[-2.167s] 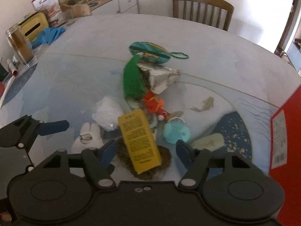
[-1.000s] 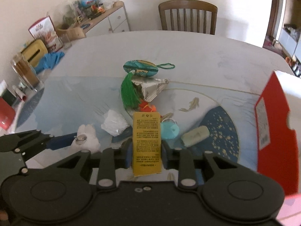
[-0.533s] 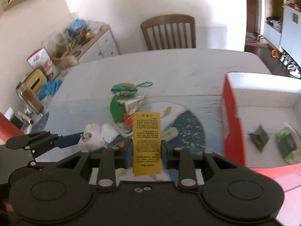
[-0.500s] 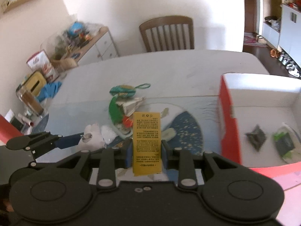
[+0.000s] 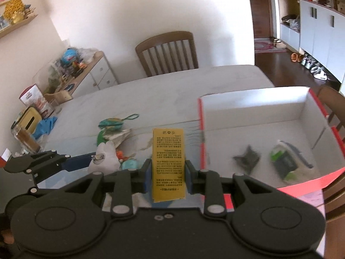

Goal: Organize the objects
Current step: 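Carry the plush toy and yellow box into the red box and release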

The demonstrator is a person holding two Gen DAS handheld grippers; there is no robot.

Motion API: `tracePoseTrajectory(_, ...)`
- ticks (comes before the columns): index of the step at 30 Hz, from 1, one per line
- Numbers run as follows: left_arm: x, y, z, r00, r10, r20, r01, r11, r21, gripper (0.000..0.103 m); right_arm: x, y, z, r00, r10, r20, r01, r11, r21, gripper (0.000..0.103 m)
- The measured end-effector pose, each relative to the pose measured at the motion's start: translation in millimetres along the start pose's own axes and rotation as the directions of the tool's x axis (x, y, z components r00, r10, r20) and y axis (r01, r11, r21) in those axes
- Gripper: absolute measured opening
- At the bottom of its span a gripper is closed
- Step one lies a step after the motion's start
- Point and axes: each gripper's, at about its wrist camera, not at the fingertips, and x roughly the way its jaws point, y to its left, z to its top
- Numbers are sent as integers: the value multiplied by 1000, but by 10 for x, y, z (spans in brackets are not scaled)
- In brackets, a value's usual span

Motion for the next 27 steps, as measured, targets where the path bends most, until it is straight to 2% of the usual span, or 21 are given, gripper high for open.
tracePoseTrajectory(13, 490, -667, 428, 999, -41, -13, 42, 998, 46, 50, -175, -801, 111, 999, -43, 26, 42, 998, 36, 29)
tracePoseTrajectory(21, 843, -1008, 611, 998, -42, -40, 45, 996, 79, 50, -180, -1289, 190, 997, -75, 22, 73, 996, 58, 29)
tracePoseTrajectory(27, 1121, -1116, 757, 998, -24, -64, 30, 995, 93, 50, -92, -1517, 189, 997, -79, -5, 79, 995, 55, 29)
